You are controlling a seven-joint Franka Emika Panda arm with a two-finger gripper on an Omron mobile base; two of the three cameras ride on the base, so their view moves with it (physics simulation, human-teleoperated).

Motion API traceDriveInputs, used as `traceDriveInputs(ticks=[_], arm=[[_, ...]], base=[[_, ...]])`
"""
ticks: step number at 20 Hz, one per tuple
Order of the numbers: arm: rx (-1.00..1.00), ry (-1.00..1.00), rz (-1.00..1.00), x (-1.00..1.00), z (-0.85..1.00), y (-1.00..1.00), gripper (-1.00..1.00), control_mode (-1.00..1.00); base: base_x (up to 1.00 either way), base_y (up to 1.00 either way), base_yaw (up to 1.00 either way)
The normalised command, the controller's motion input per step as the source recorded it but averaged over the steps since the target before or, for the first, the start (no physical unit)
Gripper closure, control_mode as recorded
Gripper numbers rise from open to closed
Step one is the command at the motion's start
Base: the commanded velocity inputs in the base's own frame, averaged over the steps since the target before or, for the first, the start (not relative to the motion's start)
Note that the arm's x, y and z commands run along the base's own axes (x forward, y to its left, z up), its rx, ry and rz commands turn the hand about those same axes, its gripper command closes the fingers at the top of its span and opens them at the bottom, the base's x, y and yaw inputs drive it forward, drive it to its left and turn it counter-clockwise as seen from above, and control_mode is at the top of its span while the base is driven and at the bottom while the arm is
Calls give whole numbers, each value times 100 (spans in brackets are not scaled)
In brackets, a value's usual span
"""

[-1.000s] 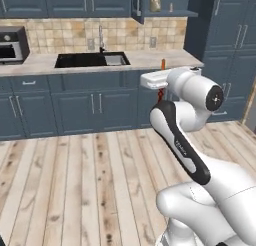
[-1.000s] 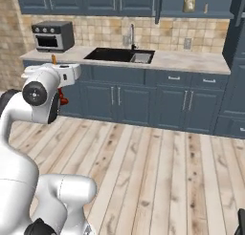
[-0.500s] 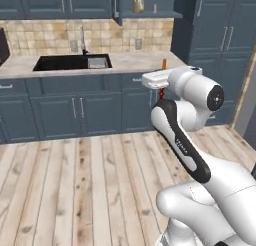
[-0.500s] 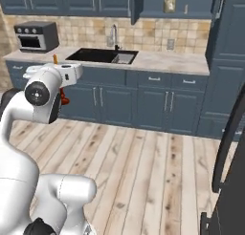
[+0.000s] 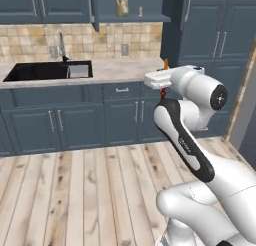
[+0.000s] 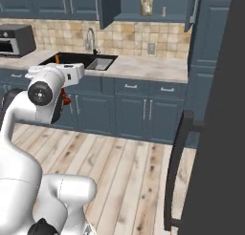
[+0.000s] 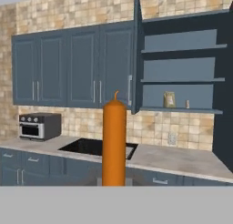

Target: Pick the candle and candle from the dining table and place them in the open cabinet. Close the cabinet after placing the objects.

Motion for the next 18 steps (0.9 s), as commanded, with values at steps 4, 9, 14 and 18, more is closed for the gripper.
traceDriveInputs(ticks=[4, 9, 14, 18], arm=[[0, 0, 0, 0, 0, 0, 100, 100], [0, 0, 0, 0, 0, 0, 100, 100], [0, 0, 0, 0, 0, 0, 100, 100], [0, 0, 0, 0, 0, 0, 100, 100]], base=[[100, 1, 0], [100, 2, -1], [99, 0, -8], [100, 0, -8]])
